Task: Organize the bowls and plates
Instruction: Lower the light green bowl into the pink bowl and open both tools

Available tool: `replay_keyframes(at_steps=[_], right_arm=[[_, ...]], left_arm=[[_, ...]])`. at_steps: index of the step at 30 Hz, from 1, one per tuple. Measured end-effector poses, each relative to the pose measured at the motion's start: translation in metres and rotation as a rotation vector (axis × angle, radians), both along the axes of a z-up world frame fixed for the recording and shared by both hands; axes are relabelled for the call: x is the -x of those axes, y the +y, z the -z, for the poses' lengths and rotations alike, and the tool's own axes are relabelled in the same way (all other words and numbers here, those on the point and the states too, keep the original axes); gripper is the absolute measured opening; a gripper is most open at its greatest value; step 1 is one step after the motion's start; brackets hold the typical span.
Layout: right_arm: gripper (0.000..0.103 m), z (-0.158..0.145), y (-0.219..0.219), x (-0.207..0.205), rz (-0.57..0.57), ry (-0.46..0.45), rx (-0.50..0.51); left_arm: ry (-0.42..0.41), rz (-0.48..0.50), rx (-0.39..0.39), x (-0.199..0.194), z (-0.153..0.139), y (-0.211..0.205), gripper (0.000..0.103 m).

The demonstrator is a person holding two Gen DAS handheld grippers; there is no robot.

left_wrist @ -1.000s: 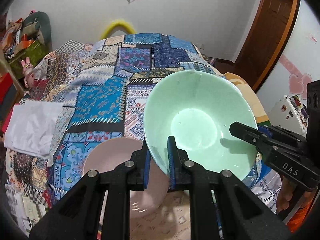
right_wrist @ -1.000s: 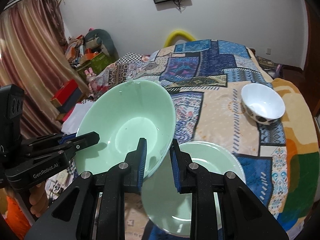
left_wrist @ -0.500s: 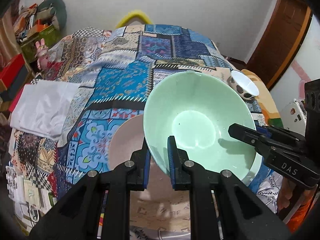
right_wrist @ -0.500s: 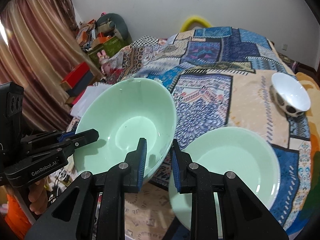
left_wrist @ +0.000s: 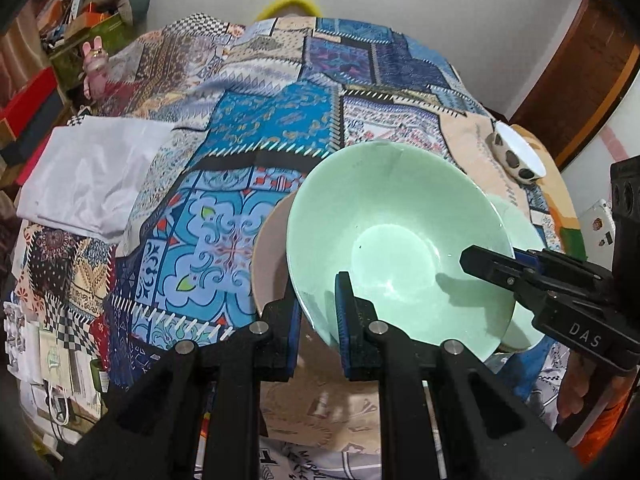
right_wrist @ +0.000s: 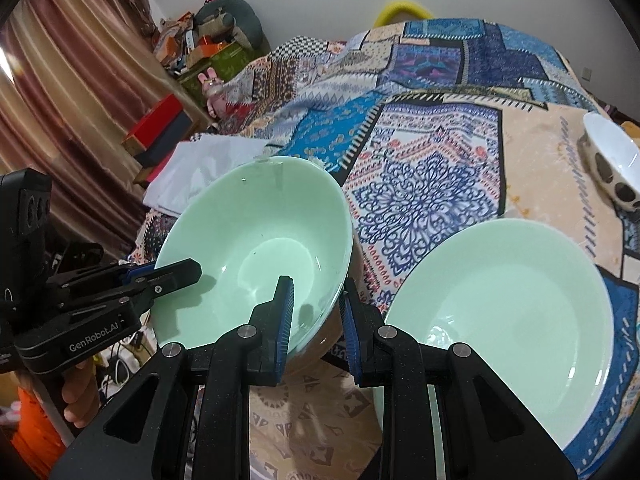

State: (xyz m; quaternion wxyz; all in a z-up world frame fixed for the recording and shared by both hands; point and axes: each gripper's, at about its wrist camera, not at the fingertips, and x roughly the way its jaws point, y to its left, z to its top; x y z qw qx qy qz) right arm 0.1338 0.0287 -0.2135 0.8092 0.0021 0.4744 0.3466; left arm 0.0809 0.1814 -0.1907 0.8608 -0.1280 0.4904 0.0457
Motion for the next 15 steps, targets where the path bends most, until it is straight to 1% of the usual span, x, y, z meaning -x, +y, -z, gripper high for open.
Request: replay_keyframes(at_steps=[10, 15], right_arm=[[0.021, 0.017, 0.011, -0.003, -0.027, 0.040, 0.025], [0.022, 0.020, 0.009, -0.004, -0.034, 0.045, 0.016]], left_arm=[[0.043, -0.010, 0.007, -0.003, 0.022, 0.012, 0.015], [0.032, -0.010, 0.026, -0.005, 0.026, 0.015, 0.014]])
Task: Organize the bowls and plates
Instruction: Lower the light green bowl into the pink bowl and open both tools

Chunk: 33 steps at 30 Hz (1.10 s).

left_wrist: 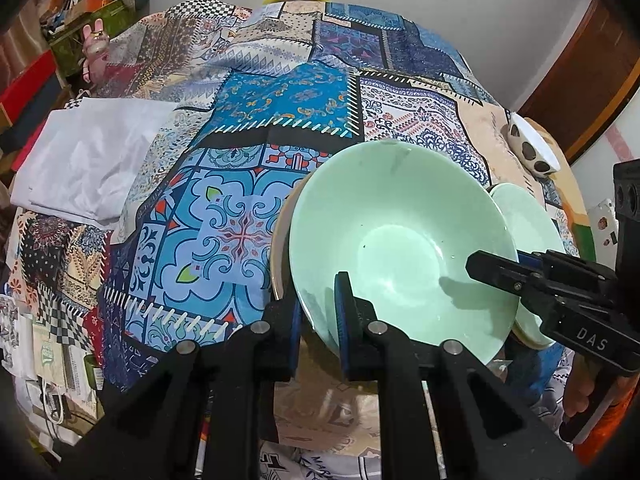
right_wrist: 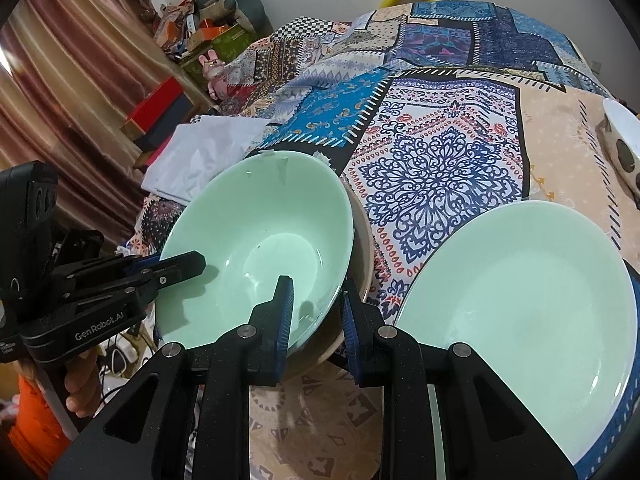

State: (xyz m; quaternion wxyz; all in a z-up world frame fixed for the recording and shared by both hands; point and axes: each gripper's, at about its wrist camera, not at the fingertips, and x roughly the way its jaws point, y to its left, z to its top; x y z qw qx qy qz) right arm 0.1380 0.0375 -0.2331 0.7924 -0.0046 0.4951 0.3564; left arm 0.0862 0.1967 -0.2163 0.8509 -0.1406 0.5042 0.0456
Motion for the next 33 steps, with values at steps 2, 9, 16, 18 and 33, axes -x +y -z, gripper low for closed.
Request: replay_keyframes(at_steps=[2, 9, 16, 18, 33], right_arm=[[0.022, -0.001, -0.001, -0.001, -0.004, 0.004, -0.005], [0.025, -0.010, -0.005, -0.001, -0.013, -0.025, 0.001], [0.025, -0.007, -0.010, 0.001, -0.034, -0.042, 0.012], [0.025, -0.009, -0.012, 0.003, -0.030, -0.057, 0.014], [0.030, -0.047, -0.068, -0.001, 0.068, -0.177, 0.001]], left_arm=[[0.001, -0.005, 0.007, -0.001, 0.002, 0.002, 0.013], [0.014, -0.006, -0.011, -0.004, 0.007, 0.000, 0.013], [0.012, 0.017, -0.111, -0.003, 0.000, -0.013, 0.013], [0.016, 0.026, -0.144, -0.002, -0.003, -0.017, 0.013], [-0.060, 0.024, -0.252, 0.000, -0.050, -0.035, 0.045]])
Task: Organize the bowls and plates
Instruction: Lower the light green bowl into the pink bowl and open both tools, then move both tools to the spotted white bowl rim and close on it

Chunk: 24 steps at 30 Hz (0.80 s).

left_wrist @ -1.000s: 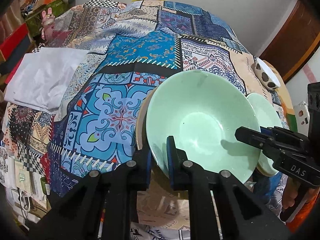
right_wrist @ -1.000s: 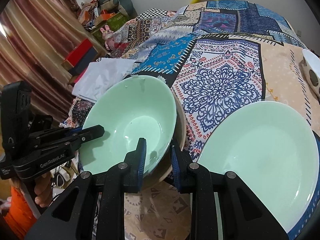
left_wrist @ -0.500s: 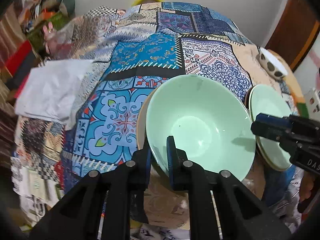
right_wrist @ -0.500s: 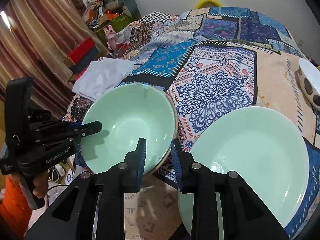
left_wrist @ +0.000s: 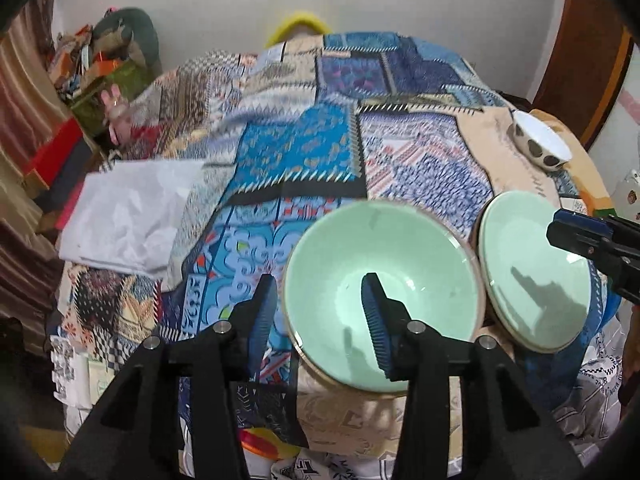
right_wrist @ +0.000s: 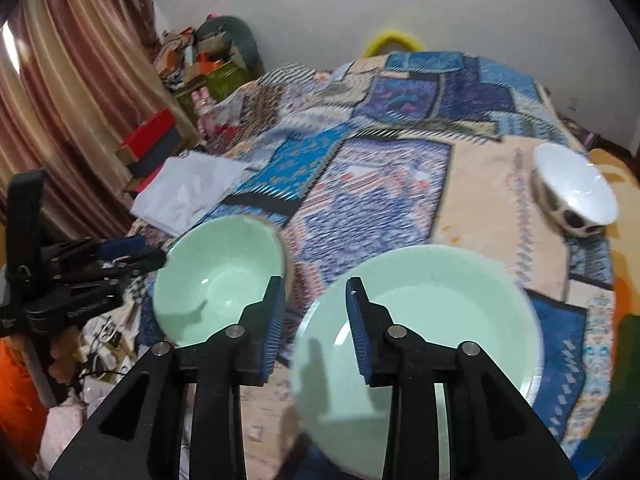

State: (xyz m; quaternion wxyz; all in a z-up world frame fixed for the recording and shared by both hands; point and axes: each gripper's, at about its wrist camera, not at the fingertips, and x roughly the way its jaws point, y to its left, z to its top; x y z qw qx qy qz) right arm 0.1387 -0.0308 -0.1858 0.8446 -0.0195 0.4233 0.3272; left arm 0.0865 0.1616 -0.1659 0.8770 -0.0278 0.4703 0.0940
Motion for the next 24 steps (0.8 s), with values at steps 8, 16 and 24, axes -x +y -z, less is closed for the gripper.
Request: replay_keyframes(at_steps=[8, 16, 24], right_arm=[[0.036, -0.020, -0.045, -0.007, 0.088, -0.078, 0.044], [0.063, -0.046, -0.105, -0.015, 0.239, -0.180, 0.056], [0.083, -0.064, -0.153, -0.036, 0.343, -0.213, 0.044]], left_arm=[[-0.106, 0.063, 0.003, -0.014, -0.032, -0.043, 0.058], [-0.170, 0.157, 0.016, -0.051, -0.050, -0.101, 0.061], [-0.173, 0.223, 0.045, -0.102, -0.051, -0.152, 0.062]])
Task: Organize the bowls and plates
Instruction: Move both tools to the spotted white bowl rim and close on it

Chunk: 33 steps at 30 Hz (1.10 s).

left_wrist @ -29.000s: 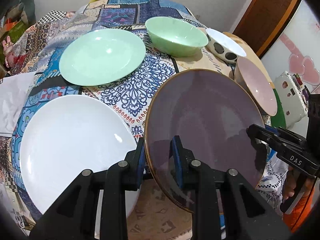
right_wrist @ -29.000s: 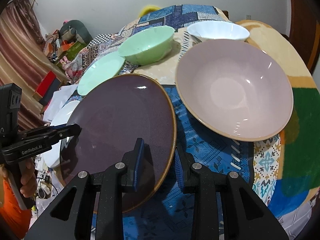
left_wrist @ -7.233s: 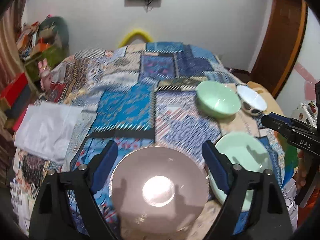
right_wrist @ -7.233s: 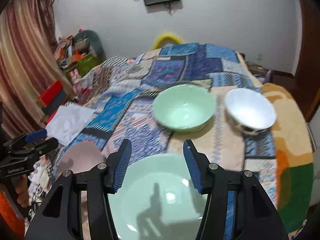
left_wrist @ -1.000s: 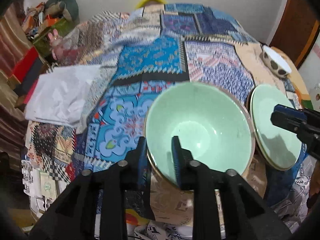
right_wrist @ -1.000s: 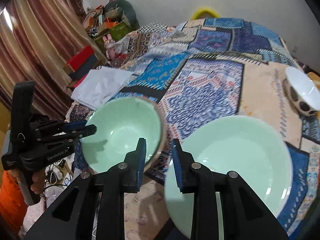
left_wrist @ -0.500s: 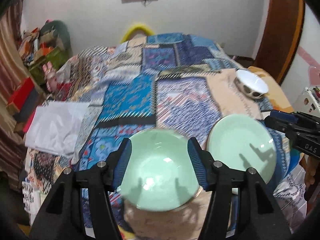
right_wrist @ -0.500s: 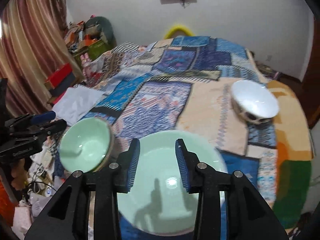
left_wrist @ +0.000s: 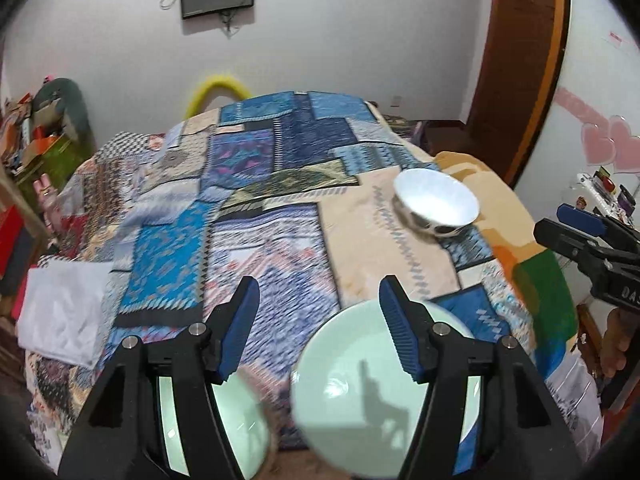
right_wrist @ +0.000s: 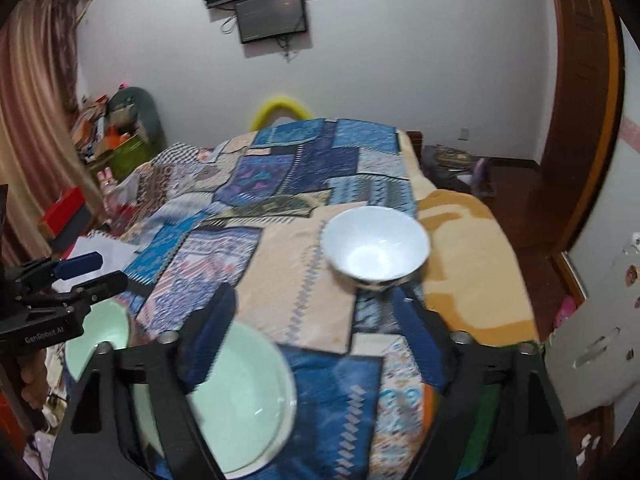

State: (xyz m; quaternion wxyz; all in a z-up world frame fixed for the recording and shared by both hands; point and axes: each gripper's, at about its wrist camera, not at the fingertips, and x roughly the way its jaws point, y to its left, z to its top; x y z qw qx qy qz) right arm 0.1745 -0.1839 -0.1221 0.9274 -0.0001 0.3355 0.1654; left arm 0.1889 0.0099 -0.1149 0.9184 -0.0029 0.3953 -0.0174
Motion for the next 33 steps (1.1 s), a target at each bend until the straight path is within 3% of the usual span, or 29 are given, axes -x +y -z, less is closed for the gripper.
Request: replay_keyframes(at_steps=[5, 13, 15, 23, 27, 29, 33], right_arm=[[0.098, 0.004, -0.022, -0.022, 0.044, -0.007, 0.015], [0.098, 0.020, -0.047, -0.065, 0.106, 0.003, 0.049], [0.095, 0.027, -0.056, -0.077, 0.111, 0.029, 0.020], [0.064, 0.054, -0.074, -0.116, 0.132, 0.121, -0.016], [0.056, 0.068, -0.076, -0.130, 0.127, 0.161, -0.015], [0.046, 0.075, -0.079, -0.137, 0.122, 0.190, -0.035], [0.043, 0.087, -0.081, -0.147, 0.107, 0.240, -0.078]], left_arm=[[0.012, 0.039, 0.002, -0.037, 0.005, -0.031, 0.062], [0.062, 0.091, 0.045, -0.097, 0.025, -0.067, 0.062], [0.080, 0.104, 0.055, -0.114, 0.033, -0.075, 0.062], [0.122, 0.127, 0.084, -0.164, 0.060, -0.089, 0.062], [0.150, 0.120, 0.096, -0.188, 0.075, -0.092, 0.062], [0.165, 0.117, 0.099, -0.197, 0.083, -0.092, 0.062], [0.207, 0.103, 0.121, -0.215, 0.101, -0.092, 0.056]])
